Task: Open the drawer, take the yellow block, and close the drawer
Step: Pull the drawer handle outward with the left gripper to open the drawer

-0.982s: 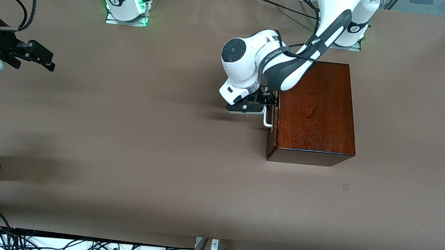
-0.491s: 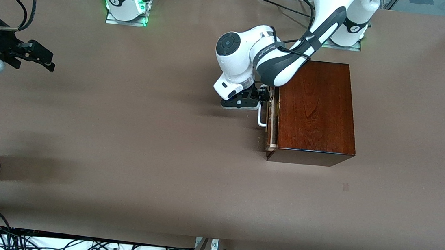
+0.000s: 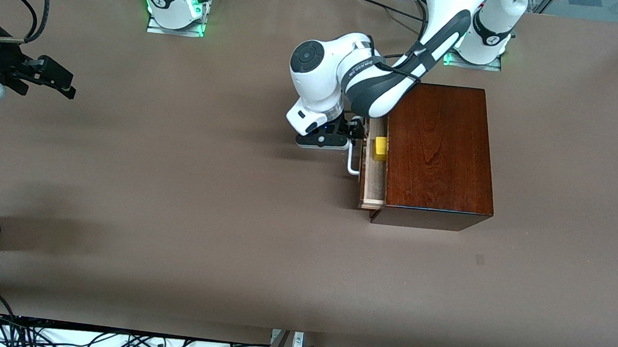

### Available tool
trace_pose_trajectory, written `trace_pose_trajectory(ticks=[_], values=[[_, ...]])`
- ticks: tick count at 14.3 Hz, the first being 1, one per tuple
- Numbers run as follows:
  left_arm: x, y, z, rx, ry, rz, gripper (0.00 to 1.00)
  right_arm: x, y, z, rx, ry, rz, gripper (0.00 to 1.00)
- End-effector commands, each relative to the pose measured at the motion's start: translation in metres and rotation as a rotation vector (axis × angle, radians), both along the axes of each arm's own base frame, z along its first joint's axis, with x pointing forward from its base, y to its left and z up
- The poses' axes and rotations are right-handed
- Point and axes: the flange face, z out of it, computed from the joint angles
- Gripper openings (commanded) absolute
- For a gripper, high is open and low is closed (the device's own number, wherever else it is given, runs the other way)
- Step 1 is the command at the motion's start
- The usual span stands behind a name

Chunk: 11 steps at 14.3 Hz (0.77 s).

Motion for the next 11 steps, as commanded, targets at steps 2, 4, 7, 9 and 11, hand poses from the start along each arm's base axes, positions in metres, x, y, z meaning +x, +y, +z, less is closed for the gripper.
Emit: trace_pose_trajectory(ticks=[2,4,7,9,11], values=[[0.0,-0.028,0.005,-0.064,0.015,0.02,1.0,-0.001,-0.002,0.005,-0.005,0.001,0.002,1.0],[0.0,-0.033,0.009,-0.087,0.027,0.029,1.0,-0.001,-0.002,0.005,-0.005,0.001,0.002,1.0],[-0.001,-0.039,0.011,-0.129,0.025,0.027,1.0,-0.001,-0.002,0.005,-0.005,0.001,0.002,1.0],[-0.004,-0.046,0.011,-0.168,0.027,0.018,1.0,-0.001,-0.002,0.005,-0.005,0.001,0.002,1.0],[-0.008,-0.051,0.008,-0.176,0.028,0.01,1.0,-0.001,-0.002,0.004,-0.005,0.003,0.002,1.0]])
